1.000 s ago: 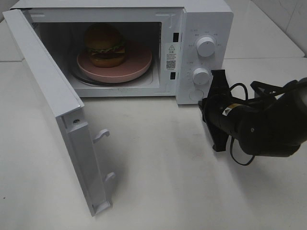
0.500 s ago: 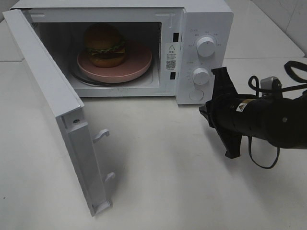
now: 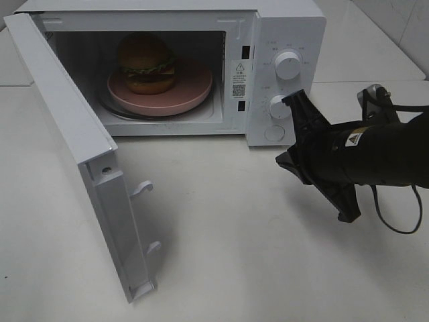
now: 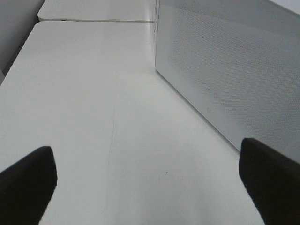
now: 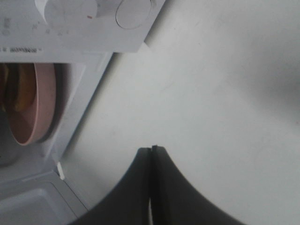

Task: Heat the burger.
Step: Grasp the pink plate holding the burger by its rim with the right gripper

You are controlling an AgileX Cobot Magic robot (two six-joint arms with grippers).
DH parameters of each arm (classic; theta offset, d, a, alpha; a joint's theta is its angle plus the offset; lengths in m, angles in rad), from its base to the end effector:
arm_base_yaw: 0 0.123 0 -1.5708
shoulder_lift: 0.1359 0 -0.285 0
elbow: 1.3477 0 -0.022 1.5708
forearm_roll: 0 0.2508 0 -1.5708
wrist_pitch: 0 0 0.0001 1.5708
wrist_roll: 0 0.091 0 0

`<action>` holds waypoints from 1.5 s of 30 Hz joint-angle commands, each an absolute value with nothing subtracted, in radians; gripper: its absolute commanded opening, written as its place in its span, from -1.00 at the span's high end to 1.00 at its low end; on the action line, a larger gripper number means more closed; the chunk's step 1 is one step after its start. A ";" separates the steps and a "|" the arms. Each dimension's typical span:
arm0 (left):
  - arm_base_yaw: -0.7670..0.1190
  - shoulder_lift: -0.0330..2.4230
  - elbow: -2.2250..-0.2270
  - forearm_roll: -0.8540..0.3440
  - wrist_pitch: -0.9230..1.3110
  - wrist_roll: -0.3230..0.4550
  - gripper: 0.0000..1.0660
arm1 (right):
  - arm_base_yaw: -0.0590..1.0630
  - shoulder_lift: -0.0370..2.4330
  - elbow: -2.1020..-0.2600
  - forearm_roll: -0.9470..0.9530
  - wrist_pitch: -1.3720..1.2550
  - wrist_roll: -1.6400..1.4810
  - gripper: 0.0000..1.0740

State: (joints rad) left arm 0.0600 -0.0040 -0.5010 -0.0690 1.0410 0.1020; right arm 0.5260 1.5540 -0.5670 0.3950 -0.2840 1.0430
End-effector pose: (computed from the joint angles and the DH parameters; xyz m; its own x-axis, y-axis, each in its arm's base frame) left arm -0.0045 -0.0057 0.2793 -0.4316 0.0411 -0.9011 0.0227 0.9991 0.0347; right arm 0.2468 0.1320 0.1694 -0.4949 0.8498 -0.1813 0.4464 0.4277 0.7860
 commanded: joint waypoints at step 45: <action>0.062 -0.022 -0.498 -0.079 1.038 0.098 -0.83 | 0.525 1.525 -1.065 -0.039 0.923 -0.700 0.86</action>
State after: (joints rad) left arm 0.0600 -0.0040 -0.5010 -0.0690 1.0410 0.1020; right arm 0.5260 1.5320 -1.0580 -0.0320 0.8770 -0.5130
